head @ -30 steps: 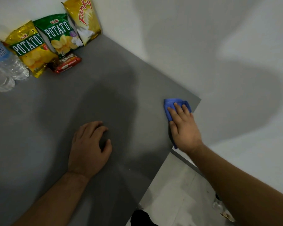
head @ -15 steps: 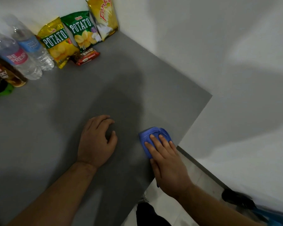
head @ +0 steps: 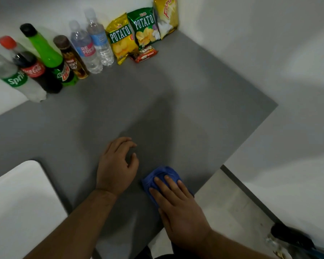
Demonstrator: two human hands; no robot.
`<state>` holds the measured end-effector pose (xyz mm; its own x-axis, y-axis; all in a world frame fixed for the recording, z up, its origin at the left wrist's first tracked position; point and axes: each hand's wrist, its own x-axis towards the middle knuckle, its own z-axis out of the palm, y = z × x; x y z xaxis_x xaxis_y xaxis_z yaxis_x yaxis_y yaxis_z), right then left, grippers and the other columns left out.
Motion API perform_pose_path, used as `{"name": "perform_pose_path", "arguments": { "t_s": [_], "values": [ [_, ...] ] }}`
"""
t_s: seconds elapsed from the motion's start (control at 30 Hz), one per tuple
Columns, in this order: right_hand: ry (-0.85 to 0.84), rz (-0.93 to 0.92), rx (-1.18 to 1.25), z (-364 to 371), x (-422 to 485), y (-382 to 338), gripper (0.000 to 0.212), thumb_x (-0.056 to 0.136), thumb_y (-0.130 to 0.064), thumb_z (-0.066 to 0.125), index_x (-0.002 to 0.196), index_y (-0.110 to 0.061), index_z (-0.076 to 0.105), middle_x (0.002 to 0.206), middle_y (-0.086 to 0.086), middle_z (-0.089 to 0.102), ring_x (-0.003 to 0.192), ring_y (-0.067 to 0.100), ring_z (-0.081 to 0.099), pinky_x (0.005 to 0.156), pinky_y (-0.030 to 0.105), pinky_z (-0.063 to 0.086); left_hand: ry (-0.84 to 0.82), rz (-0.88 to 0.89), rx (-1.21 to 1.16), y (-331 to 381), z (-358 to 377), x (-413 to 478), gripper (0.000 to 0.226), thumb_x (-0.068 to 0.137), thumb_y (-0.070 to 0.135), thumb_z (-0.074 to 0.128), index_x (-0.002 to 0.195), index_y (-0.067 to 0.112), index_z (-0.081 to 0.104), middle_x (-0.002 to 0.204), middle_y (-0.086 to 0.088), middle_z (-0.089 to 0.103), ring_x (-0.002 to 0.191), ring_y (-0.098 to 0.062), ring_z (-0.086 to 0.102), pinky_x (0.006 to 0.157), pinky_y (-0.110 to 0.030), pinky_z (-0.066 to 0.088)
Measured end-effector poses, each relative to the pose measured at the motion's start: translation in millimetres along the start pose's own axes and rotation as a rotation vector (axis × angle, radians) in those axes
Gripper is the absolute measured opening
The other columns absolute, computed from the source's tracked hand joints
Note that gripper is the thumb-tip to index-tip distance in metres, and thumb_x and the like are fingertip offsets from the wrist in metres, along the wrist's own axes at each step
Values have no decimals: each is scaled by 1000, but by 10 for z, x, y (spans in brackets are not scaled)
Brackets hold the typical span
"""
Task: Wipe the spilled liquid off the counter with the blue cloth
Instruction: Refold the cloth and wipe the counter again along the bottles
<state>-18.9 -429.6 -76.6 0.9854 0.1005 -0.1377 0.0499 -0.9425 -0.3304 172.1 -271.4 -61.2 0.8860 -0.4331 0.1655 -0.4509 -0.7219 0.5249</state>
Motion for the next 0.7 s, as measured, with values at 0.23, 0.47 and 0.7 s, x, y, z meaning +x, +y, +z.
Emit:
{"name": "perform_pose_path", "arguments": {
  "t_s": [0.23, 0.47, 0.7],
  "values": [
    [-44, -71, -79, 40, -9, -492, 58, 97, -43, 46, 154, -32, 47, 164, -6, 37, 152, 21, 33, 123, 45, 32, -1, -19, -63, -118, -306, -377, 25, 87, 14, 61, 110, 10, 72, 120, -6, 68, 114, -25, 62, 104, -33, 47],
    [-123, -112, 157, 214, -4, -914, 59, 100, -30, 40, 159, -29, 38, 171, -8, 19, 160, 18, 4, 127, 50, 6, -36, -15, -77, -330, -592, -707, 23, 88, 7, 67, 110, 12, 71, 118, -4, 68, 112, -24, 63, 98, -37, 52],
    [-206, -202, 211, 134, 214, -1002, 63, 98, -28, 39, 159, -37, 34, 170, -16, 13, 158, 9, -5, 127, 37, -9, -216, -85, -135, -531, -790, -915, 26, 94, 19, 63, 119, 21, 69, 112, 6, 70, 101, -15, 66, 90, -34, 55]
  ]
}}
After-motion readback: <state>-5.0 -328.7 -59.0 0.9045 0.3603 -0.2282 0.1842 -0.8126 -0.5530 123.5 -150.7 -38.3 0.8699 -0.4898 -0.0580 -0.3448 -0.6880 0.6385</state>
